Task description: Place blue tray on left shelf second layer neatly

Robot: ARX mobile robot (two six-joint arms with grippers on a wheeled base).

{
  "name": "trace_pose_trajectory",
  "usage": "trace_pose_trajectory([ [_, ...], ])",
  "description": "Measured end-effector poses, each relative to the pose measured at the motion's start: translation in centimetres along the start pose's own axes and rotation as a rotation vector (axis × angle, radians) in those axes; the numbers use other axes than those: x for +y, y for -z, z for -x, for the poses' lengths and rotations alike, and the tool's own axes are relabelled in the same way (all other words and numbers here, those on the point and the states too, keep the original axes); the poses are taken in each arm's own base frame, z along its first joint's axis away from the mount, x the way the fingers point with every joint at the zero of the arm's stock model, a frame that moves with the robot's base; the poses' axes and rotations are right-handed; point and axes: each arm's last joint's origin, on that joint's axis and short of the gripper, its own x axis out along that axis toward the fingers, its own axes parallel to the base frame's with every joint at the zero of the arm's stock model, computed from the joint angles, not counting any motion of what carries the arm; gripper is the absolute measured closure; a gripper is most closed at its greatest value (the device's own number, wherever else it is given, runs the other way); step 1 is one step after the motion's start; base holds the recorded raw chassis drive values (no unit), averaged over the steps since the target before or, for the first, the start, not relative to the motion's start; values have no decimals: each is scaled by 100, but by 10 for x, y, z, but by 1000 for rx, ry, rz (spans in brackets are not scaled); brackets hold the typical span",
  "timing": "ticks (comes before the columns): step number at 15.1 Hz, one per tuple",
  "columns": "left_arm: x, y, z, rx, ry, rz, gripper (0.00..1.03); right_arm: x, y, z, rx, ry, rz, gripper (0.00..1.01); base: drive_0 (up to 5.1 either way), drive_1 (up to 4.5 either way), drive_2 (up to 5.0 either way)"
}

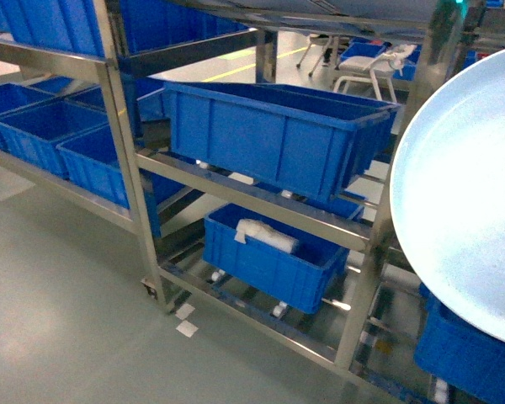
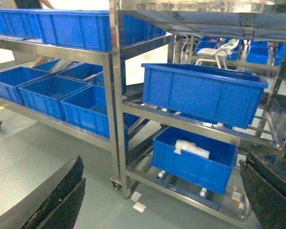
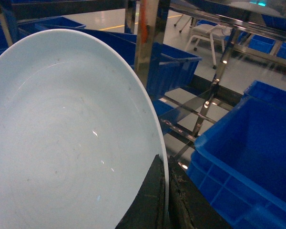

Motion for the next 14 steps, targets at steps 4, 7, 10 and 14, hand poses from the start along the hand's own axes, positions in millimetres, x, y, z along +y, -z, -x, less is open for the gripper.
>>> trace_pose_trajectory([
  [4, 0, 0, 0, 0, 0, 0, 5, 0, 0, 0, 0, 0, 0, 99, -158, -158, -158],
  [7, 0, 0, 0, 0, 0, 0, 5, 0, 0, 0, 0, 0, 0, 99, -164, -164, -164],
  [10, 0, 0, 0, 0, 0, 0, 5, 0, 0, 0, 0, 0, 0, 99, -163, -163, -163],
  [14, 0, 0, 0, 0, 1, 0, 5, 0, 0, 0, 0, 0, 0, 99, -152, -152, -152],
])
